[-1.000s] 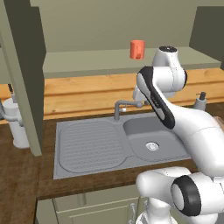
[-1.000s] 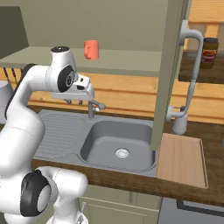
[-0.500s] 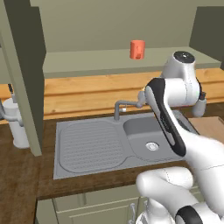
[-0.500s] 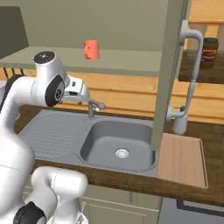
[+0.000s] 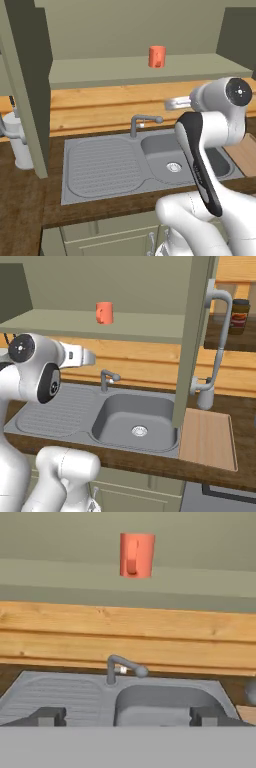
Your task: Pick the kettle from the counter and place it on the tray. Then pick the mug from the cabinet and place it on the tray. Then close the cabinet doors.
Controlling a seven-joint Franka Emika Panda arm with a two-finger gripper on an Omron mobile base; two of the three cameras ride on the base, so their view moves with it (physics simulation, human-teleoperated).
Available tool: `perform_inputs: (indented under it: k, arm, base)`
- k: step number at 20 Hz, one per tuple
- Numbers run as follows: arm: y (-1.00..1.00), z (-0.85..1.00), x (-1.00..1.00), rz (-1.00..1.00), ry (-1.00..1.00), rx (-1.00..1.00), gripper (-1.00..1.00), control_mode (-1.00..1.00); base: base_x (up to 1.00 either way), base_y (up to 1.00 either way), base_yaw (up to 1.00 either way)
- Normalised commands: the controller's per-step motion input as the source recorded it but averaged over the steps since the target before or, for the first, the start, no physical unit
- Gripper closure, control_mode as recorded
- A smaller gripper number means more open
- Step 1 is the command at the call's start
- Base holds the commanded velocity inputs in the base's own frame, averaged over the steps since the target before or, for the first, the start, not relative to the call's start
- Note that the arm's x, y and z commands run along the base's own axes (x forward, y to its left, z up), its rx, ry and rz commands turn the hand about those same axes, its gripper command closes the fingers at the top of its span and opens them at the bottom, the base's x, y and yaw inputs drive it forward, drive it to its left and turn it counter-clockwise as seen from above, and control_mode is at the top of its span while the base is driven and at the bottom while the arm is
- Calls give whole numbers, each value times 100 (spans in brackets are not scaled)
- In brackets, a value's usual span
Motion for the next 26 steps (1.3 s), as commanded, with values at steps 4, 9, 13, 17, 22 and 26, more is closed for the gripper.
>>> perform_inputs:
  k: [4,9,13,17,22,26]
  arm:
    - [1,77,0,0,-31,0,-100,-100]
    - [0,60,0,0,-19,-1,-100,-100]
    - [4,36,1,-3,-4,0,-100,-100]
    - [0,0,3,0,0,0,-100,-100]
    - [0,4,23,0,1,0,-100,-100]
    - [3,18,27,0,0,0,-100,-100]
  base:
    - [0,0,0]
    - [0,0,0]
    - [0,0,0]
    - [0,0,0]
    - [0,0,0]
    - [0,0,0]
